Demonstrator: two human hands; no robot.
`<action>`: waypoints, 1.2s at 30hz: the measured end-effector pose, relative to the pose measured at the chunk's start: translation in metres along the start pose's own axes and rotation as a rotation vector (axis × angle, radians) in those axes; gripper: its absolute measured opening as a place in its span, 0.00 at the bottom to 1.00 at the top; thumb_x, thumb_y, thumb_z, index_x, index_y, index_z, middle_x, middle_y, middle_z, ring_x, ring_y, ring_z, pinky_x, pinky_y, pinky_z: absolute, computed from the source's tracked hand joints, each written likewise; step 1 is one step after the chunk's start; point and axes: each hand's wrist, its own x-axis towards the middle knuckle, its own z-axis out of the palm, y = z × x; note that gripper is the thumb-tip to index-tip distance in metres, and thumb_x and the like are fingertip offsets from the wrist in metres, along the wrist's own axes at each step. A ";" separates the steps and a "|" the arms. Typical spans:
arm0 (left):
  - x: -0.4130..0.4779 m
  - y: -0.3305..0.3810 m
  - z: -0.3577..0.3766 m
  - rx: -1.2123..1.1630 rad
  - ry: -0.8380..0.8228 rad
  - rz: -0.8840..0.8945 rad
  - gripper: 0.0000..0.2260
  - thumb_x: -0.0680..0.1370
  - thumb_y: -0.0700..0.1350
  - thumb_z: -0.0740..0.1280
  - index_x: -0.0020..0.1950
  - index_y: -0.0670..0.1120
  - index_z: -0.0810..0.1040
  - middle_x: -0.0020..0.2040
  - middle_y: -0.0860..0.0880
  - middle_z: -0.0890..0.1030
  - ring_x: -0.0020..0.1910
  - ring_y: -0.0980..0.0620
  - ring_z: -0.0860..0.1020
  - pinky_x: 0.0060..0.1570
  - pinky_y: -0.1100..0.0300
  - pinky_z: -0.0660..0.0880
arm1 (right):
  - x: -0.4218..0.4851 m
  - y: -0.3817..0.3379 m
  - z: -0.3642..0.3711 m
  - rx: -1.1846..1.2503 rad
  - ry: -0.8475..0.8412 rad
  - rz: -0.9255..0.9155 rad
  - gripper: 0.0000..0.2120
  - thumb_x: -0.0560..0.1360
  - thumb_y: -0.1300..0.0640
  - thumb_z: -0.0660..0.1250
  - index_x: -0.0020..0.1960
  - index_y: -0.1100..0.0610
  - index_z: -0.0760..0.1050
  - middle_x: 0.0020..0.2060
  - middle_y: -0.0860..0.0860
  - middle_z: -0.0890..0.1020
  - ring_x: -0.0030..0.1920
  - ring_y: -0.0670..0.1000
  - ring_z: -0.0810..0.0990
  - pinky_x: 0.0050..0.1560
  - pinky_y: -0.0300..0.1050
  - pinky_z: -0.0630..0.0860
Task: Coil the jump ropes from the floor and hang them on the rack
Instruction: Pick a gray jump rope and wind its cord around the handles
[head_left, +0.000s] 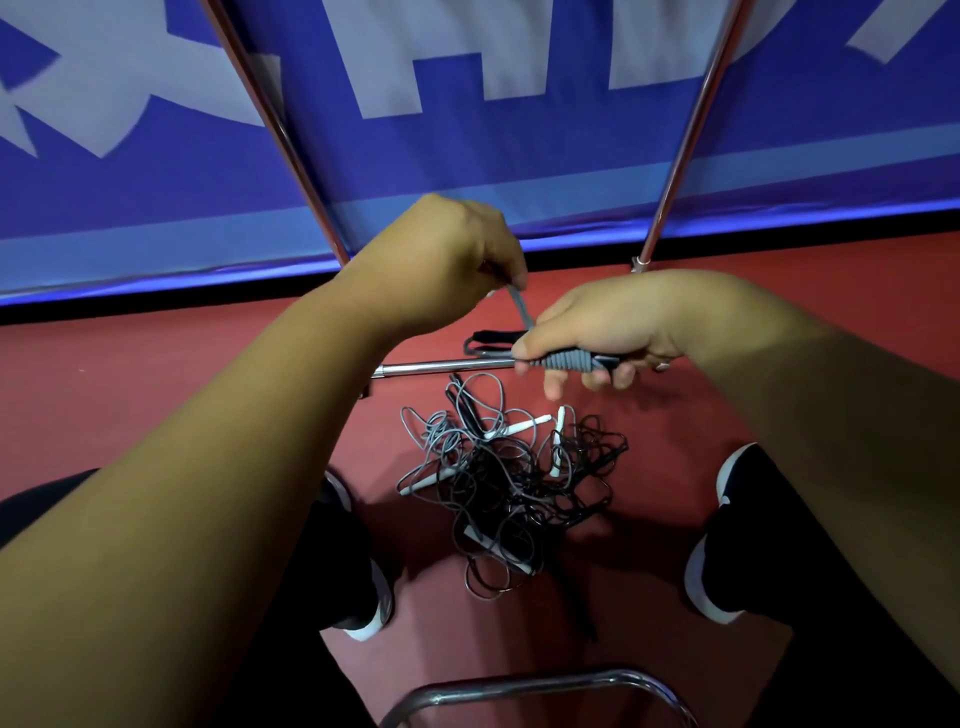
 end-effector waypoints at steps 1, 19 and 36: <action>0.000 -0.003 0.002 0.037 -0.015 -0.004 0.11 0.74 0.37 0.73 0.51 0.49 0.88 0.47 0.50 0.85 0.45 0.49 0.82 0.48 0.56 0.78 | 0.004 0.001 -0.002 -0.017 0.060 -0.003 0.16 0.83 0.45 0.68 0.62 0.57 0.80 0.45 0.54 0.88 0.26 0.48 0.73 0.24 0.35 0.65; -0.007 0.001 0.008 -0.676 -0.443 -0.607 0.11 0.85 0.47 0.66 0.59 0.40 0.83 0.52 0.43 0.88 0.46 0.54 0.83 0.53 0.54 0.83 | 0.017 0.000 -0.005 -0.175 0.447 -0.251 0.08 0.84 0.52 0.66 0.59 0.49 0.82 0.45 0.53 0.87 0.29 0.46 0.80 0.26 0.40 0.74; 0.009 0.019 0.026 -0.109 0.040 -0.607 0.05 0.77 0.40 0.67 0.42 0.42 0.75 0.32 0.46 0.83 0.32 0.43 0.84 0.37 0.50 0.82 | 0.012 -0.021 0.012 0.463 0.493 -0.229 0.25 0.83 0.32 0.61 0.52 0.53 0.81 0.42 0.53 0.84 0.32 0.48 0.75 0.27 0.38 0.66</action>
